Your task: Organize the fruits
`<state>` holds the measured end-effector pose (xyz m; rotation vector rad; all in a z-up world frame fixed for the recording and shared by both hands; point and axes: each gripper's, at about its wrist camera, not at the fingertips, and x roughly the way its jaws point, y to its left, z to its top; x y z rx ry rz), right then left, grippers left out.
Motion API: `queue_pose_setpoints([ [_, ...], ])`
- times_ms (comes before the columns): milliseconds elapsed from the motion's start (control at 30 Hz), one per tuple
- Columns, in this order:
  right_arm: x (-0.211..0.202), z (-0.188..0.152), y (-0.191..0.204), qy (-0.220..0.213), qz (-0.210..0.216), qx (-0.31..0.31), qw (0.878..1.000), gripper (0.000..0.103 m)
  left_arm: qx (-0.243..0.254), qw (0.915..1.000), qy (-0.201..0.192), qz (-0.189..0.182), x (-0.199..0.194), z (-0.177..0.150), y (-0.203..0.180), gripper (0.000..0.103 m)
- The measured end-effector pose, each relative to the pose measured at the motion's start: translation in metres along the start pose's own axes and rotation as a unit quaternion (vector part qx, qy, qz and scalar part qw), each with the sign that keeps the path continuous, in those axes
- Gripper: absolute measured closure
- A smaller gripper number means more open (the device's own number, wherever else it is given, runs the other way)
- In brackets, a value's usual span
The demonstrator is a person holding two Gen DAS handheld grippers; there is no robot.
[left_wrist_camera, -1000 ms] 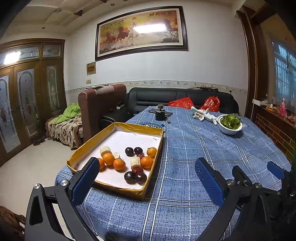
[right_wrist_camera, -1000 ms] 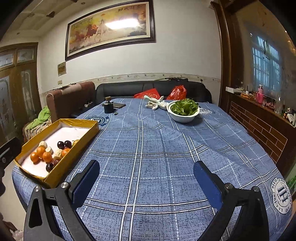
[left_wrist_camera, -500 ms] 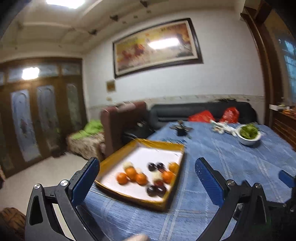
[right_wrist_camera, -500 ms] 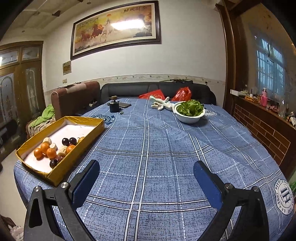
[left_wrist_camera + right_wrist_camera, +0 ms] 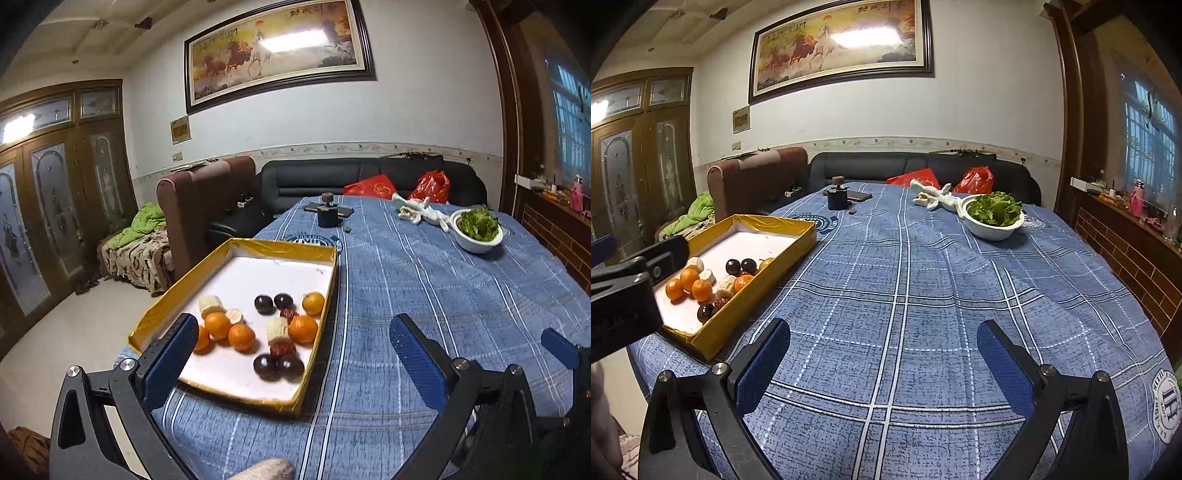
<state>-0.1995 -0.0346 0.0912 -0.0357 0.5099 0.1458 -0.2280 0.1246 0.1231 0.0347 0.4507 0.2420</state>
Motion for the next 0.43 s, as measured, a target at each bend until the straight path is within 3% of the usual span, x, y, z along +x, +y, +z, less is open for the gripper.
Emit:
queue_pose_setpoints([
  [233, 0.003, 0.01, -0.006, -0.011, -0.008, -0.001, 1.0, 0.0, 0.001, 0.9998, 0.018, 0.004, 0.03, 0.015, -0.006, 0.0],
  [433, 0.014, 0.012, -0.039, 0.004, -0.018, 0.029, 0.999, 0.0, 0.02, 0.9982, 0.053, -0.018, 0.045, 0.016, -0.021, 0.0],
])
